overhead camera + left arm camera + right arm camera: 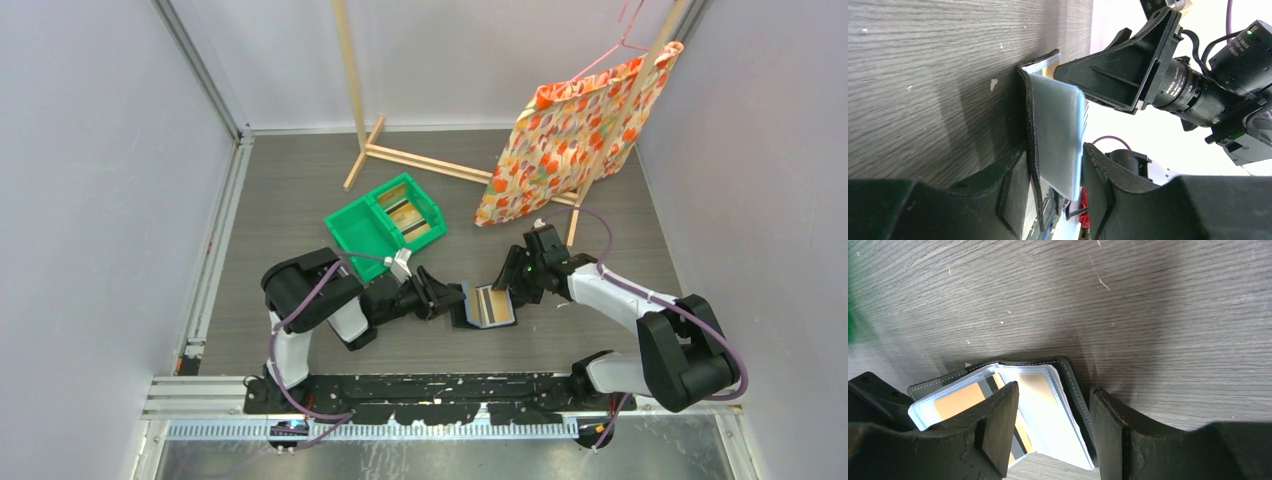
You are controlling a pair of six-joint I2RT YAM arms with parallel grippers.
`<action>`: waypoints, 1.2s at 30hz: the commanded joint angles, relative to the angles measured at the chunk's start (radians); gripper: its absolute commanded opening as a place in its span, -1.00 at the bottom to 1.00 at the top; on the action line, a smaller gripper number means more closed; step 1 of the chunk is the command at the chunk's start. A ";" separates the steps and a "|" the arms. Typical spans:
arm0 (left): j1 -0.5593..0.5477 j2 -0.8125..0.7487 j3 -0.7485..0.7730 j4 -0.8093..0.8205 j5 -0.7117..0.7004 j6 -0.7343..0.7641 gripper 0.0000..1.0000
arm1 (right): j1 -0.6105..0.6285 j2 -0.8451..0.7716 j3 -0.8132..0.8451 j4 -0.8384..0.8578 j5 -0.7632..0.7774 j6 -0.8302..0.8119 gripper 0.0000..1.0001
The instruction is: Take the credit cards out of the card holder
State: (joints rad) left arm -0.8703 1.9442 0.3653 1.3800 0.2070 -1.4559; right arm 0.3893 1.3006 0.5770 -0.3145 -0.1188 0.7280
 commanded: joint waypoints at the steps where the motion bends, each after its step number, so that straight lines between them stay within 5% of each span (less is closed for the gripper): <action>1: -0.002 -0.002 0.013 0.051 -0.007 0.006 -0.13 | 0.004 0.019 -0.016 -0.055 -0.013 -0.016 0.18; 14: -0.004 0.010 0.024 0.051 0.001 0.019 -0.19 | 0.005 0.024 -0.014 -0.054 -0.015 -0.018 0.17; 26: -0.010 0.036 0.037 0.006 0.005 0.037 -0.50 | 0.004 0.024 -0.013 -0.054 -0.012 -0.017 0.17; 36: -0.010 0.009 0.037 -0.039 -0.006 0.050 -0.94 | 0.005 0.028 -0.013 -0.054 -0.013 -0.018 0.17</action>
State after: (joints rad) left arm -0.8753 1.9762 0.3931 1.3407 0.2089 -1.4223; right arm 0.3893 1.3014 0.5774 -0.3145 -0.1196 0.7235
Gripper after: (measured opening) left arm 0.083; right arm 0.586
